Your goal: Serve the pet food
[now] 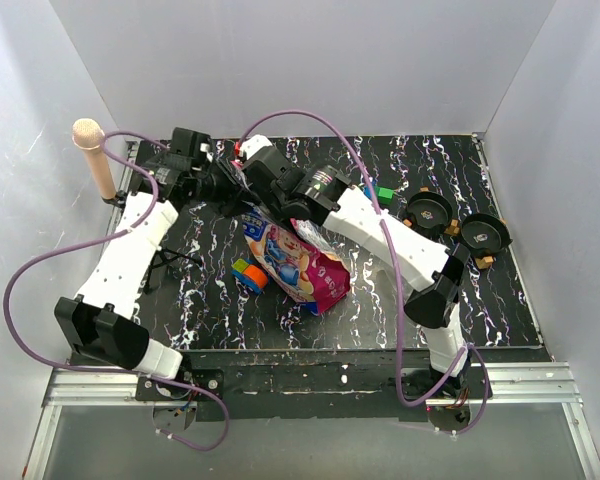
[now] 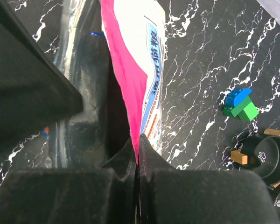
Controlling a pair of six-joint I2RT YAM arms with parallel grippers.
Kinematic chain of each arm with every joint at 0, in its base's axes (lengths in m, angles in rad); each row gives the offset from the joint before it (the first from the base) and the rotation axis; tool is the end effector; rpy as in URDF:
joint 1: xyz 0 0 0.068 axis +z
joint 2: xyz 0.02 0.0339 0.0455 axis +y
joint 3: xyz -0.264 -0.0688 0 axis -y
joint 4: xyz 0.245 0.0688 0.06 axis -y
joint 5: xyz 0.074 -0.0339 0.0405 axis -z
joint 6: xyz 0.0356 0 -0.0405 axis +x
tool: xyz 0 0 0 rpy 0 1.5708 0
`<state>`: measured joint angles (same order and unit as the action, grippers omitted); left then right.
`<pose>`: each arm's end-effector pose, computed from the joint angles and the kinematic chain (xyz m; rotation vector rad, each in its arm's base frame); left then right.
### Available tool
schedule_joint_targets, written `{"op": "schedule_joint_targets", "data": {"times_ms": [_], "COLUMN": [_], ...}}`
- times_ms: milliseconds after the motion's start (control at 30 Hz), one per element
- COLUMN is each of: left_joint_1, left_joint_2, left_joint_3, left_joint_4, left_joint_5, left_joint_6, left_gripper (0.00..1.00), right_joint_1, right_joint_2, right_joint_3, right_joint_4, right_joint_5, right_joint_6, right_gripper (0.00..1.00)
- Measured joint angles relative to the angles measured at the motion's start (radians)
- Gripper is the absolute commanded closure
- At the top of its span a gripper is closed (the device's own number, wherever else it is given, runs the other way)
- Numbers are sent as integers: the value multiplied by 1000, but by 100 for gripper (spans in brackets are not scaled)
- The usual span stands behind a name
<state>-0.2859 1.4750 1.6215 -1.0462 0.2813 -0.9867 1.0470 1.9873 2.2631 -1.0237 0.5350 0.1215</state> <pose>0.2809 -0.0929 0.3867 -0.7828 2.5212 -0.8467 0.2272 0.3571 0.4082 -0.7400 2.0674 0.0263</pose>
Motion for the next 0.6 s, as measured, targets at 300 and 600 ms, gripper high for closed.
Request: {"op": "schedule_joint_targets", "data": {"times_ms": [300,600], "left_joint_1": [-164,-183], "left_joint_2": [-31,-18], "left_joint_3": [-172,-38], "left_joint_4": [95,-49], "left_joint_5": [35,-53], "left_joint_6": [-142,-82], "left_gripper": [84,100], "right_joint_1": [-12,-48], "right_joint_2": [-17,-39], "right_joint_3": [0,0], "right_joint_4": [-19,-39], "right_joint_5": [-19,24], "right_joint_6": [10,-24], "right_gripper": [99,99]}}
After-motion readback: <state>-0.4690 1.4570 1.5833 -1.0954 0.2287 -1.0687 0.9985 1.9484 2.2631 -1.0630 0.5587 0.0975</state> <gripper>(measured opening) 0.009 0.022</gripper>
